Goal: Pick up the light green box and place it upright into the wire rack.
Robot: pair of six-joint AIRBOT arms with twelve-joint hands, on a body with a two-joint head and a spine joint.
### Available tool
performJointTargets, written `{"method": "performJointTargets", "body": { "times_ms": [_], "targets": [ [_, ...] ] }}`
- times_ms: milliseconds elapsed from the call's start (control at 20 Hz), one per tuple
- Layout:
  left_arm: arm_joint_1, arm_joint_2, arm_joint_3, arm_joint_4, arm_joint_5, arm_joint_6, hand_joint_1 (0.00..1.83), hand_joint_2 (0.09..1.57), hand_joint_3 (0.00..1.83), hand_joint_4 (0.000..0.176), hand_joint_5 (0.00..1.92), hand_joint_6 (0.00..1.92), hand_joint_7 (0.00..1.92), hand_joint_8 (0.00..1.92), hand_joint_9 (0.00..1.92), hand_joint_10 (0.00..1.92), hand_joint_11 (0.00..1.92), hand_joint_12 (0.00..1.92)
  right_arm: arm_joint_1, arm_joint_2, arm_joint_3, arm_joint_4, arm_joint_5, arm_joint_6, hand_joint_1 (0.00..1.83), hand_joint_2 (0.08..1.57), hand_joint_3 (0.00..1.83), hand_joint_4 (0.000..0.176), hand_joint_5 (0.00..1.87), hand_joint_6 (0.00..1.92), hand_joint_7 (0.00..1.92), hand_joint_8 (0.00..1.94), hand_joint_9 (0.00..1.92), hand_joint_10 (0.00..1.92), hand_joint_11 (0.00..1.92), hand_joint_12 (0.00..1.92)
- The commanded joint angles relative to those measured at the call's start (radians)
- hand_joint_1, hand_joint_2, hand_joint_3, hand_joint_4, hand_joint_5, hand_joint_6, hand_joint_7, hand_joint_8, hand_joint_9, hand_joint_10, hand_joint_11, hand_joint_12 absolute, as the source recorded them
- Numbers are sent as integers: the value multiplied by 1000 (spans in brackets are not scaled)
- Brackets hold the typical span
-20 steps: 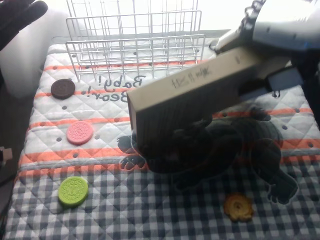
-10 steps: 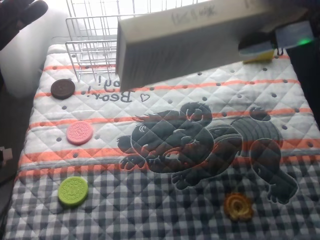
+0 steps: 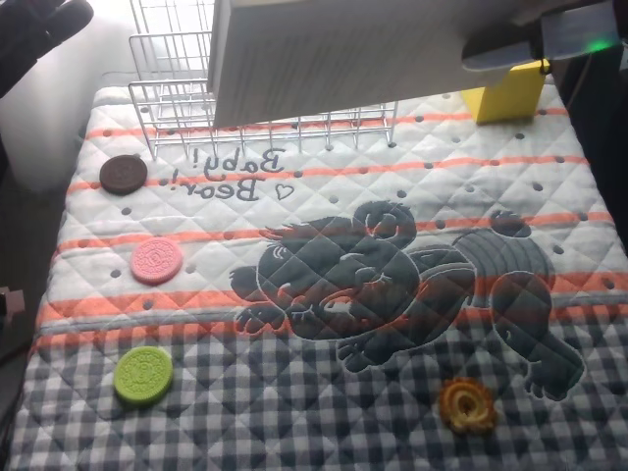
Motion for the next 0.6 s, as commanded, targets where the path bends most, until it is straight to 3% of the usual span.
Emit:
{"method": "performJointTargets", "body": {
  "times_ms": [0,100,350,550],
  "targets": [
    [-13,-6,3,-19,-127,-9,554,1073,0,61,476,5,314,2,285,3,0,785,29,9,-4,68,113,1,1119,1197,1,0,827,1200,1405,0,1619,4,1375,655],
    [-13,-6,3,-19,-127,-9,578,1069,0,56,483,5,323,4,288,4,0,793,54,7,-4,68,116,1,1113,1209,2,0,806,1232,1413,3,1638,10,1392,669],
    [-14,-6,2,-19,-126,-9,560,1074,0,75,469,0,321,0,284,1,0,781,93,-6,5,78,116,1,1119,1202,0,0,821,1210,1393,2,1623,4,1386,681],
    [-17,-9,4,-19,-122,-9,573,1075,0,67,474,4,317,2,285,2,0,797,102,-24,21,89,115,1,1128,1187,0,0,848,1168,1412,7,1624,3,1383,689]
  ]
}}
